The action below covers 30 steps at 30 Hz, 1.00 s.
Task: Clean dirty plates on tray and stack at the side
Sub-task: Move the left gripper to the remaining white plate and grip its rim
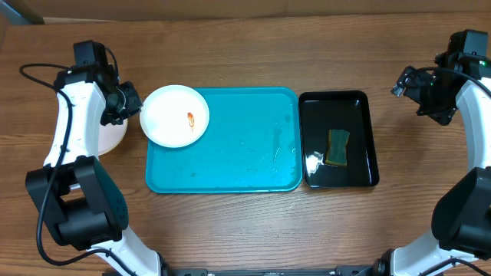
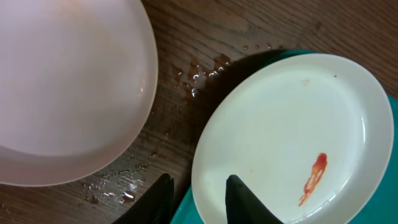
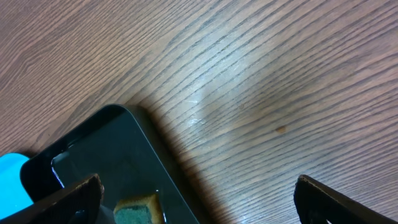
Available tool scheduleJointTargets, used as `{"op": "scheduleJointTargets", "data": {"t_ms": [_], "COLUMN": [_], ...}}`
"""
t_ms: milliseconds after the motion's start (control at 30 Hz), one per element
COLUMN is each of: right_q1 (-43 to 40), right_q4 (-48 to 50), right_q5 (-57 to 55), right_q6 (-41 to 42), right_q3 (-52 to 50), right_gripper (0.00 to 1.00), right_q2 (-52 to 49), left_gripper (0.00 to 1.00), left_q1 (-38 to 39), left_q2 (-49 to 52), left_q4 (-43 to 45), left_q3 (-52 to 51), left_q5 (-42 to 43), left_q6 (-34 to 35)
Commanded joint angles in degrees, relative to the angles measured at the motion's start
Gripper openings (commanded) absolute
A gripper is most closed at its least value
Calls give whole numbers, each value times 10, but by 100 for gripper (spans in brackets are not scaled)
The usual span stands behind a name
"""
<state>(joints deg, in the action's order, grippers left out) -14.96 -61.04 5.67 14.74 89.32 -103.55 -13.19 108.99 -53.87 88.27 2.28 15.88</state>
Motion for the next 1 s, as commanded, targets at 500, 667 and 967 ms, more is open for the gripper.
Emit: {"op": "scheduleJointTargets", "data": {"t_ms": [500,667,967], "right_q1": [-2,-2,-2], "right_q4": [3,3,3], "right_q5": [-2,-2,-2], "right_q6": [0,0,0], "right_q3": [7,7,7], "right_gripper": [100,100,100], "right_q2": [6,6,6], "left_gripper": [29,22,18], "left_q1": [10,20,41], "left_q2": [-3,-3,-3], "left_q4": [162,169,143], "left_q3": [-142,-146,-149], "left_q5": [30,31,50], "left_q6": [-11,-31,-31]}}
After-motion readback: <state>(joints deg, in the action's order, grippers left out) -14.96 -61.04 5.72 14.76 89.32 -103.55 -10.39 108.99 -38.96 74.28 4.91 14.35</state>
